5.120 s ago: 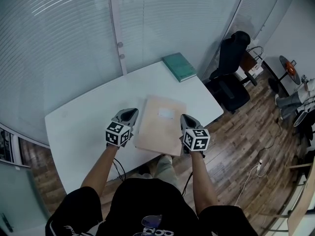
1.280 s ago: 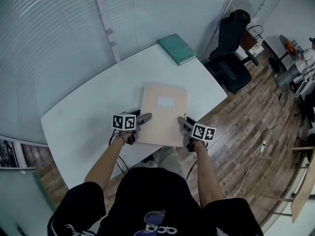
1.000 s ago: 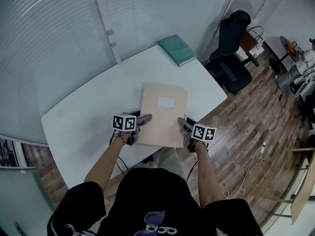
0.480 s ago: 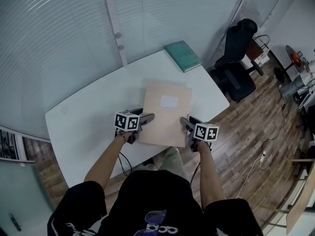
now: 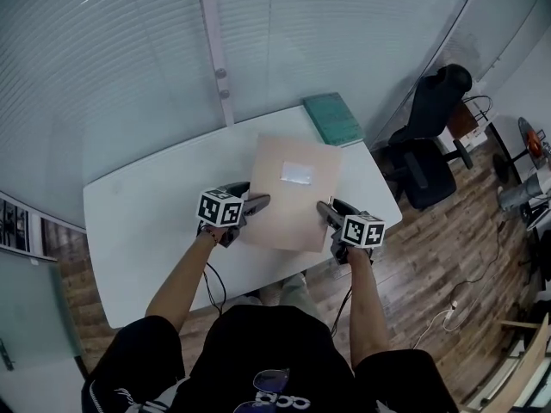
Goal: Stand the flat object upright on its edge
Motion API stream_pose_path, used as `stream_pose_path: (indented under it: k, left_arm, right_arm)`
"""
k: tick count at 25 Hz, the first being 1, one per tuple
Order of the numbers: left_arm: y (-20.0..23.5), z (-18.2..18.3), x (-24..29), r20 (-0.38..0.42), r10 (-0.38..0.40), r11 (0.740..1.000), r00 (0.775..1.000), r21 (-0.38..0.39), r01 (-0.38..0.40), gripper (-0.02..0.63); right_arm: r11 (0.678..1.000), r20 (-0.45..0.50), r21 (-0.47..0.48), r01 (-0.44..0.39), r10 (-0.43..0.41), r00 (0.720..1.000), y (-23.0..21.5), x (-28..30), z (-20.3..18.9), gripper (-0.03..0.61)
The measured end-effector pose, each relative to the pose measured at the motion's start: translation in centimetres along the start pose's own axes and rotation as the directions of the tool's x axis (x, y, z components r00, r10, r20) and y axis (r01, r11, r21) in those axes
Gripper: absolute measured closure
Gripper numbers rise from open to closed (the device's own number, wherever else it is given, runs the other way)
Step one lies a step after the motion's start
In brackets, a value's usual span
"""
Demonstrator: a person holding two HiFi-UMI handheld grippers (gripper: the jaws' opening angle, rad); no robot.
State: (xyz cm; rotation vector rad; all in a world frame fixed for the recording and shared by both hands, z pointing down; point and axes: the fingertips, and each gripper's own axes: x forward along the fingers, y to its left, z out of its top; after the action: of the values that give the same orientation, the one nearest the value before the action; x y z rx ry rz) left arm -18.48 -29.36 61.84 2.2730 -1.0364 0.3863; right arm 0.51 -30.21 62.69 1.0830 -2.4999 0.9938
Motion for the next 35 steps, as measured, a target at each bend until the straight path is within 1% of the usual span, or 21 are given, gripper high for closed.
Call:
stream_pose_path:
  k: [4, 10, 13, 17, 21, 26, 35]
  left_arm:
    - [0.8, 2.5, 0.9, 0.03, 0.046, 0.999, 0.999, 0.01, -0.046, 0.278]
    - [1.8, 6.1, 1.9, 0.063, 0.129, 0.989, 0.99, 0.057, -0.133, 0.279]
    - [2.3, 7.4, 2.4, 0.089, 0.16, 0.985, 0.983, 0.055, -0.165, 0.287]
    - [2.5, 9.1, 2.9, 0.133, 0.207, 0.975, 0.969, 0.05, -0.215, 0.294]
    - [2.5, 11.2, 2.6, 0.166, 0.264, 0.959, 0.95, 0.063, -0.278, 0.303]
    - [2.8, 12.4, 2.3, 0.181, 0.318, 0.94, 0.931, 0.068, -0.334, 0.31]
    - [2.9, 13.5, 1.9, 0.196, 0.382, 0.914, 0.903, 0.065, -0.4, 0.314]
  right_arm:
    - [0.998, -0.005, -0.04, -0.045, 0.045, 0.999, -1.1, 1.4, 3.3, 0.337]
    - [0.989, -0.007, -0.105, -0.103, 0.103, 0.995, -2.4, 3.3, 7.9, 0.352]
    - [0.983, -0.012, -0.126, -0.131, 0.13, 0.991, -3.2, 4.2, 9.6, 0.359]
    - [0.974, -0.013, -0.147, -0.169, 0.169, 0.985, -4.3, 5.2, 11.7, 0.365]
    - [0.958, -0.012, -0.205, -0.199, 0.201, 0.979, -4.2, 5.8, 14.5, 0.371]
    - [0.937, -0.024, -0.262, -0.23, 0.232, 0.972, -4.0, 6.7, 16.4, 0.374]
    - [0.923, -0.036, -0.273, -0.273, 0.274, 0.961, -4.0, 7.8, 17.8, 0.376]
